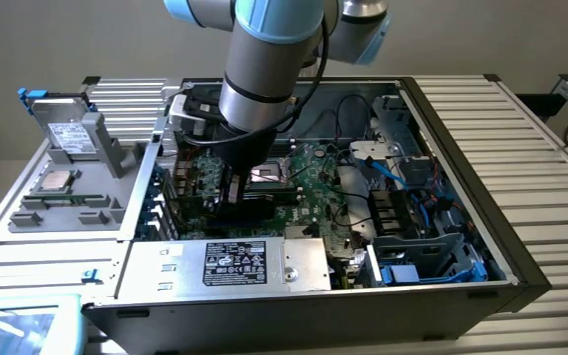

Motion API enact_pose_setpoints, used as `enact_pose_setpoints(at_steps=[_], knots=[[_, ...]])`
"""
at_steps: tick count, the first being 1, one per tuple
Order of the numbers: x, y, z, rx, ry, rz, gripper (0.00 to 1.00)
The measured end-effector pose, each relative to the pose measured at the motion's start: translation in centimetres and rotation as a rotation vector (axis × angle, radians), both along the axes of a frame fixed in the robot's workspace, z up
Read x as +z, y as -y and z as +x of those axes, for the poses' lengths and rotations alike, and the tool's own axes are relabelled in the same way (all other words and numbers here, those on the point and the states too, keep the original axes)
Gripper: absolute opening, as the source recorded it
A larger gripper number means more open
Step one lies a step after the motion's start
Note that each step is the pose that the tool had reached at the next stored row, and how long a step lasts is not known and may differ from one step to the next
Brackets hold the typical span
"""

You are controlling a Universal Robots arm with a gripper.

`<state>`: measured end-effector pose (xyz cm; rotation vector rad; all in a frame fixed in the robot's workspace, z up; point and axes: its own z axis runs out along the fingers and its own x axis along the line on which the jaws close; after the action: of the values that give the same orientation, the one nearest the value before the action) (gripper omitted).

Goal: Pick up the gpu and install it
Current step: 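Insert the gpu into the slot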

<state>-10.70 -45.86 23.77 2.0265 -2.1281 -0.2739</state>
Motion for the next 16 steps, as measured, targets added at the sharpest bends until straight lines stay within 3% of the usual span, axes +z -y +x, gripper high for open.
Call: enact_pose_setpoints(at_steps=[5, 7, 12, 16], knots=[[-0.1, -0.02, 0.0, 0.0, 0.0014, 0.002, 0.29], [0.0, 0.0, 0.0, 0.0, 0.0, 0.0, 0.35], [0.02, 0.0, 0.0, 0.0, 0.0, 0.0, 0.35], [1.27, -0.01, 0.0, 0.0, 0.0, -0.0032, 0.35]])
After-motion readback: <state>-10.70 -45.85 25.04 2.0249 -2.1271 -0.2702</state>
